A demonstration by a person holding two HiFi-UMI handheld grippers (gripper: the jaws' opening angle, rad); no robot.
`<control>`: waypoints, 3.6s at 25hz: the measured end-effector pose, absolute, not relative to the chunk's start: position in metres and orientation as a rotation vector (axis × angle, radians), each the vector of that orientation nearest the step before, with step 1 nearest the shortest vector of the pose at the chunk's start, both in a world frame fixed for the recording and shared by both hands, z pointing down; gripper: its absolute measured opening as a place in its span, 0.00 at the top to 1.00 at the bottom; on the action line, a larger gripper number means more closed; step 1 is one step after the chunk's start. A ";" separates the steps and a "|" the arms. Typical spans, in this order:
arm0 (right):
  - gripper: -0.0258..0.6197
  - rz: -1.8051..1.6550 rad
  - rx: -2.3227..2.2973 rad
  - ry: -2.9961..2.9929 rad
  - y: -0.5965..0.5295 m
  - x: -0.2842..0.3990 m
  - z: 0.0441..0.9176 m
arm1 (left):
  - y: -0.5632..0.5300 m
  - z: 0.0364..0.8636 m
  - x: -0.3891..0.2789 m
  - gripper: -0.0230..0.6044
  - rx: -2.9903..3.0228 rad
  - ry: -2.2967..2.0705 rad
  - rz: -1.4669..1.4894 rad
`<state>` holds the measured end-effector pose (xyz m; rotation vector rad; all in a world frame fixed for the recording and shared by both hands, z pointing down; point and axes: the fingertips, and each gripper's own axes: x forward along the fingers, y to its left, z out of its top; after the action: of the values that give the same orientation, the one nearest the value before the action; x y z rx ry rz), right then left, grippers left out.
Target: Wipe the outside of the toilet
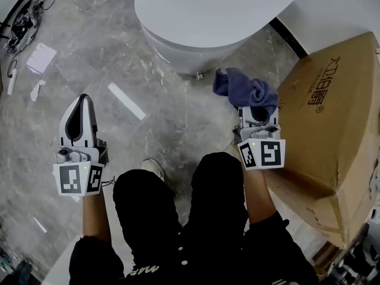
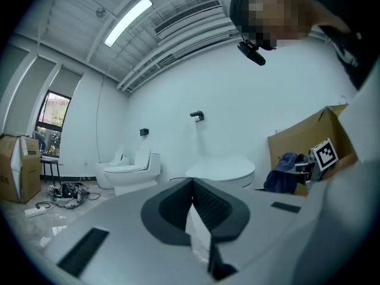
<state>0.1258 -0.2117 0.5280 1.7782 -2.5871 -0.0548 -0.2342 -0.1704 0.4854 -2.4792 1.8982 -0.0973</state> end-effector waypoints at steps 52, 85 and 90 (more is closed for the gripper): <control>0.80 0.030 1.664 -2.668 -0.179 0.102 0.014 | -0.124 0.018 -0.240 0.95 -2.619 2.069 -0.046; 0.80 -0.016 1.794 -2.699 -0.093 0.140 -0.150 | -0.046 -0.151 -0.240 0.95 -2.513 2.045 0.127; 0.80 -0.049 1.784 -2.676 -0.080 0.145 -0.154 | -0.034 -0.159 -0.240 0.95 -2.440 2.043 0.099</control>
<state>0.1451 -0.0796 -0.1539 1.7844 -2.6761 -0.0491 -0.2397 -0.0343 -0.1592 -2.4402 2.0434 0.0994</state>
